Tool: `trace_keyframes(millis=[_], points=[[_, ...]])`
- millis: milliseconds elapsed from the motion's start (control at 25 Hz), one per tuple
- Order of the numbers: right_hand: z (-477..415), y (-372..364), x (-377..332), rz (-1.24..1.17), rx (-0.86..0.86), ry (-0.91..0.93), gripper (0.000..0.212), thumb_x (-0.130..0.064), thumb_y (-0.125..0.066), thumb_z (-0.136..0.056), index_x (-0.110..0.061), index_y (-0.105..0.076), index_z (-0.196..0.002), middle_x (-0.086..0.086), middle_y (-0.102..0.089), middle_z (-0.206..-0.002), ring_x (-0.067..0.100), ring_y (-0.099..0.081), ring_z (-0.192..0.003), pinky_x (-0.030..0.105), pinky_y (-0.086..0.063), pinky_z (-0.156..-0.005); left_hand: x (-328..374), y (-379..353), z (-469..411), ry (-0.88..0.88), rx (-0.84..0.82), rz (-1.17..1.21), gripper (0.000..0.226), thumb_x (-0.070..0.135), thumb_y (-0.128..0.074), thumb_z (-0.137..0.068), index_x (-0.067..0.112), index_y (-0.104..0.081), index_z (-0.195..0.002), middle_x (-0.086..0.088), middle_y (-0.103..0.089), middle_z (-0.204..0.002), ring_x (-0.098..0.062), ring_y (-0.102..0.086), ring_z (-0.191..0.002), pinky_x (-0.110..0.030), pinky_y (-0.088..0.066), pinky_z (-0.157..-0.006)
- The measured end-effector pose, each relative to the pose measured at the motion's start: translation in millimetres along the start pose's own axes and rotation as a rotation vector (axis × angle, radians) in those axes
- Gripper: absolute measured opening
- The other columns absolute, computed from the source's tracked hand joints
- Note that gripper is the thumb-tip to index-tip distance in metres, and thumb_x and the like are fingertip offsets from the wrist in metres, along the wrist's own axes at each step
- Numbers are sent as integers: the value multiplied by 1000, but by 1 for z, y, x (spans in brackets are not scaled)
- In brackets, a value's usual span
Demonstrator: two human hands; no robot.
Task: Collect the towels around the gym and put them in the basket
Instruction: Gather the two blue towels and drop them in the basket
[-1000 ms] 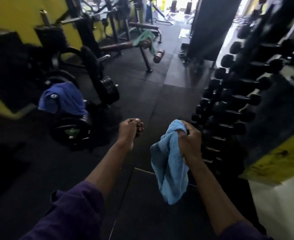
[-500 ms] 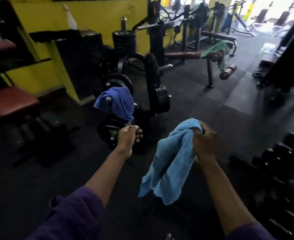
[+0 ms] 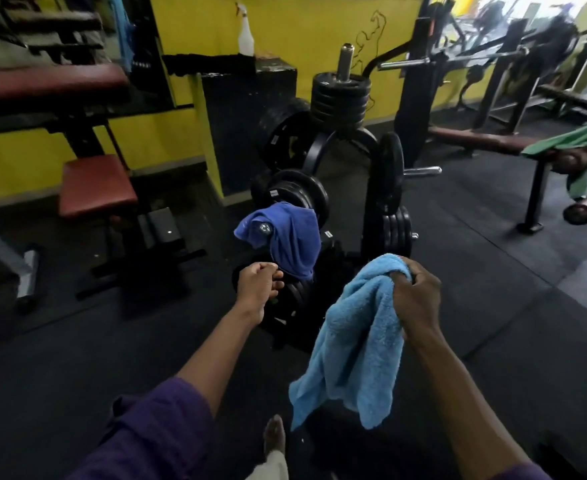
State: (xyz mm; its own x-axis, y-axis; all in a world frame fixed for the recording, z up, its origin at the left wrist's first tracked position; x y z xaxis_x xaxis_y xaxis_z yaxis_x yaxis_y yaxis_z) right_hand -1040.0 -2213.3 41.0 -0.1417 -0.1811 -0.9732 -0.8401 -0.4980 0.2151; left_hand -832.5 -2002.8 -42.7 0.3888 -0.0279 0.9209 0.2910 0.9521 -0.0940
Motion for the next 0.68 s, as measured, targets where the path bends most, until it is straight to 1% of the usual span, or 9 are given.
trace_keyframes(millis=[200, 240, 320, 400, 440, 480, 560, 640, 680], points=[[-110, -40, 32, 183, -21, -126, 19, -21, -60, -86, -28, -76, -93, -9, -77, -86, 10, -73, -86, 36, -61, -80, 21, -22, -123, 22, 31, -74, 11, 16, -56, -91, 10, -64, -88, -6, -67, -77, -16, -59, -61, -27, -43, -54], [-129, -45, 36, 220, -39, -174, 17, -23, -60, -84, -26, -76, -89, -7, -77, -83, 13, -73, -84, 36, -61, -76, 27, -28, -144, 17, 27, -95, 11, 15, -55, -90, 9, -64, -86, -5, -66, -76, -16, -59, -60, -27, -43, -53], [-158, -50, 51, 272, -101, -330, 15, -21, -62, -80, -17, -76, -78, 0, -76, -73, 18, -72, -69, 32, -60, -60, 36, -37, -179, 19, 31, -146, 12, 13, -53, -89, 9, -63, -84, -5, -65, -74, -15, -57, -58, -26, -42, -51], [-186, -56, 64, 370, -192, -443, 16, -18, -62, -75, -7, -69, -67, 3, -66, -60, 17, -59, -54, 25, -46, -46, 40, -49, -212, 40, 32, -183, 13, 12, -51, -88, 10, -62, -82, -4, -64, -72, -17, -57, -59, -26, -42, -51], [-200, -60, 70, 437, -231, -463, 16, -17, -60, -74, -7, -65, -62, 1, -59, -57, 15, -52, -53, 22, -39, -44, 39, -56, -228, 54, 32, -193, 13, 12, -51, -87, 10, -62, -81, -3, -64, -71, -17, -57, -60, -27, -42, -52], [-215, -65, 74, 505, -263, -453, 17, -16, -58, -75, -8, -62, -61, -1, -55, -56, 15, -48, -54, 22, -36, -44, 38, -62, -242, 67, 36, -199, 14, 12, -50, -87, 11, -62, -80, -3, -65, -70, -17, -57, -60, -27, -42, -53], [-242, -77, 81, 611, -343, -342, 19, -12, -52, -82, -5, -60, -65, -4, -58, -59, 15, -51, -59, 25, -39, -50, 37, -77, -268, 77, 43, -203, 15, 12, -50, -87, 12, -61, -78, -1, -65, -68, -16, -57, -58, -26, -41, -52], [-262, -86, 86, 653, -430, -226, 21, -7, -49, -85, -12, -64, -71, -7, -66, -68, 10, -59, -66, 27, -45, -59, 36, -86, -287, 84, 55, -209, 16, 12, -50, -88, 12, -61, -77, -2, -65, -69, -18, -58, -60, -27, -41, -52], [-274, -89, 88, 672, -468, -185, 26, -4, -48, -85, -18, -67, -73, -9, -69, -71, 3, -63, -68, 23, -48, -59, 38, -92, -298, 83, 63, -227, 16, 13, -50, -90, 12, -61, -78, -2, -65, -71, -20, -59, -63, -27, -42, -54]])
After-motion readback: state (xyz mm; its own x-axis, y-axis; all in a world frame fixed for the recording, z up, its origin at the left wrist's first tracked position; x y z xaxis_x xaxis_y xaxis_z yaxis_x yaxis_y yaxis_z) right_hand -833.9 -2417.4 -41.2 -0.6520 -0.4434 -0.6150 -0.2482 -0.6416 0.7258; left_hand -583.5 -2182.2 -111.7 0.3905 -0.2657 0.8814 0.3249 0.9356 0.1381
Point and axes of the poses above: each hand's wrist, its own z-axis away from the middle knuckle, its own y-axis out of the back of the hand, x = y × z, the point moved 6 cm from there along -z, towards the middle knuckle
